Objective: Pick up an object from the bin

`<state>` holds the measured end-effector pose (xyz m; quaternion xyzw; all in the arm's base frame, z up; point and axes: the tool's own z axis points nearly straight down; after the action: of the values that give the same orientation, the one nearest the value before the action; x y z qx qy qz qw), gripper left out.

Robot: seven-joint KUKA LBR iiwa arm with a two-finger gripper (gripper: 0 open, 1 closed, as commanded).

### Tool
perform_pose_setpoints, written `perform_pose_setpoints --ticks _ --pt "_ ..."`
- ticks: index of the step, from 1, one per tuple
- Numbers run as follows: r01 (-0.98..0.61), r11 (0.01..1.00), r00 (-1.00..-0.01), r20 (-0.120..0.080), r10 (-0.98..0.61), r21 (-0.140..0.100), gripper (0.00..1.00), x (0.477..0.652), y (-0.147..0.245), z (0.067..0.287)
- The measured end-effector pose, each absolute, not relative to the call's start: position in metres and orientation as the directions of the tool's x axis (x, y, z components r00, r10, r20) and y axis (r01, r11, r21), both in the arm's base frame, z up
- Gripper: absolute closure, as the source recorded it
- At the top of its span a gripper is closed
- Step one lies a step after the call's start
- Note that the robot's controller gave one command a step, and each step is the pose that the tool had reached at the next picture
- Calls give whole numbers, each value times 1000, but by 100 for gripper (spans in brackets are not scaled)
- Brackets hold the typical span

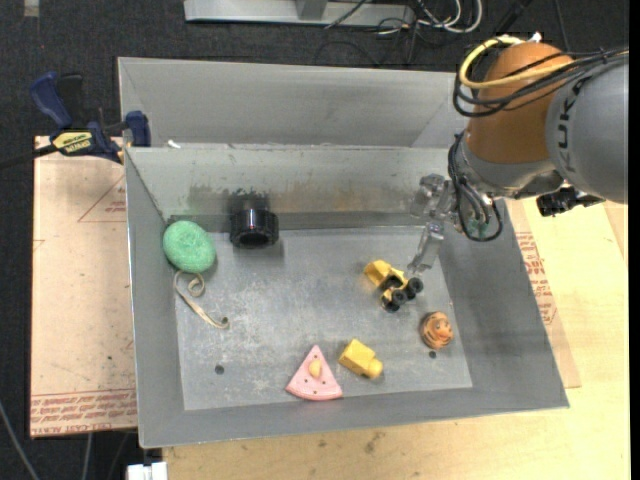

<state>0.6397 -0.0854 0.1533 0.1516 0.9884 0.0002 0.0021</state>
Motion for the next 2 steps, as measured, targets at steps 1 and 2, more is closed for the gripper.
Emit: perform_pose_setpoints --ticks 1,2 --pt "300 954 -954 -4 300 1 0 640 -85 153" --pt "265 964 -964 -7 265 2 0 596 -90 98"
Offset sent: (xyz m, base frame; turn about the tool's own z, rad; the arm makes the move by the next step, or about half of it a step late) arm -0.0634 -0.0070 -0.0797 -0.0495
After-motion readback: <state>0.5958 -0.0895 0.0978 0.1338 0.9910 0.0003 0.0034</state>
